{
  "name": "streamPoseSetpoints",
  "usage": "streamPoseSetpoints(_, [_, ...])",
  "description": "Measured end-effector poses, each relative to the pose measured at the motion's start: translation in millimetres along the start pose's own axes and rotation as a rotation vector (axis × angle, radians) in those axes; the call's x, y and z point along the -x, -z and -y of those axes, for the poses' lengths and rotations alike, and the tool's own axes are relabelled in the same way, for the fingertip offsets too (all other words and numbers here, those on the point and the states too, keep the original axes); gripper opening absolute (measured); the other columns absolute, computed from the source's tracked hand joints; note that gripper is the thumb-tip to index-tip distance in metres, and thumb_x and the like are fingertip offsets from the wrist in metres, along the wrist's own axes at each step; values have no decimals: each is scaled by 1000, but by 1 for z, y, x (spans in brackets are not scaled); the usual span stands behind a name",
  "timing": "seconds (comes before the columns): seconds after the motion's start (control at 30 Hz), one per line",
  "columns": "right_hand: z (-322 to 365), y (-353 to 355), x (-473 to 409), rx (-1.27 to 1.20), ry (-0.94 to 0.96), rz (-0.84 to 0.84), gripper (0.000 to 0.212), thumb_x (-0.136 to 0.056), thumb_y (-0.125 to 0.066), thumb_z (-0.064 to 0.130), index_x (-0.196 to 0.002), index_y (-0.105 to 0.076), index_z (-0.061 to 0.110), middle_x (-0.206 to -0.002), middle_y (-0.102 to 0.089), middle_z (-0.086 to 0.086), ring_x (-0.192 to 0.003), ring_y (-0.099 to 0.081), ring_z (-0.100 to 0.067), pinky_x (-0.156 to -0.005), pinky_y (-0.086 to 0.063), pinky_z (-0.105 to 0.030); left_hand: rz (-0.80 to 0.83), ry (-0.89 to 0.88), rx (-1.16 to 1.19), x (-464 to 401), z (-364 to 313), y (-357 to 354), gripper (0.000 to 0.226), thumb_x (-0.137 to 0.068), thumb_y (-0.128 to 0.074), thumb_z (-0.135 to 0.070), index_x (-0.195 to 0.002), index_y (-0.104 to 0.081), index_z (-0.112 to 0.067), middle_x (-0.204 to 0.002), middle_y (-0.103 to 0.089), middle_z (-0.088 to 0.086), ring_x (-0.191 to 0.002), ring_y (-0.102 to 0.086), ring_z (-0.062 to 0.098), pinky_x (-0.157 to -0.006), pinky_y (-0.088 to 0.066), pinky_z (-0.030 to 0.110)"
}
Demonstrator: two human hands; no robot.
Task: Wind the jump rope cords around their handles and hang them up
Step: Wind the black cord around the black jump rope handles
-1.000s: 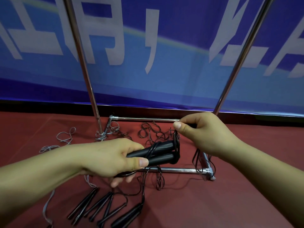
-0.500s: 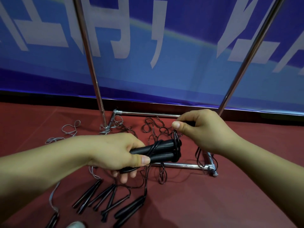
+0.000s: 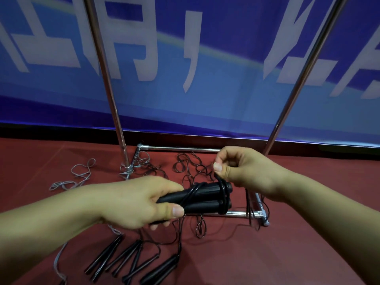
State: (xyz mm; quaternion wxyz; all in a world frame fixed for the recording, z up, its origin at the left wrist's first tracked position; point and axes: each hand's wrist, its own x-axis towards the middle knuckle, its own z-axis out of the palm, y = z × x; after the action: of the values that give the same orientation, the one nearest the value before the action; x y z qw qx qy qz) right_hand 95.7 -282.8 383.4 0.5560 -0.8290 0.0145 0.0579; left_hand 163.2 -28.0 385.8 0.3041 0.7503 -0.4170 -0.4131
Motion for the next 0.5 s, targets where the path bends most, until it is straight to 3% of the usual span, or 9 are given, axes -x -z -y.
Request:
streamPoseSetpoints(0.17, [4, -8, 0, -266, -62, 24, 24, -84, -64, 36, -74, -51, 19, -54, -47, 7, -49, -36, -10, -48, -29, -25, -56, -50, 118, 2, -6, -2, 18, -99, -58, -31, -90, -58, -16, -78, -64, -6, -66, -60, 10, -53, -45, 23])
streamPoseSetpoints(0.33, [7, -12, -1, -274, -87, 29, 36, -99, -54, 13, -64, -50, 23, -54, -47, 4, -45, -39, -10, -47, -27, -25, -83, -81, 224, 1, -4, -5, 18, -98, -61, -33, -80, -62, -29, -80, -66, -1, -68, -64, 13, -55, -46, 24])
streamPoseSetpoints(0.5, [10, -16, 2, -349, -69, 28, 45, -102, -47, 13, -57, -50, 20, -53, -41, 4, -46, -34, -8, -44, -32, -18, -97, -113, 291, -1, -5, -6, 19, -94, -60, -33, -89, -58, -15, -82, -66, 1, -70, -67, 15, -56, -46, 25])
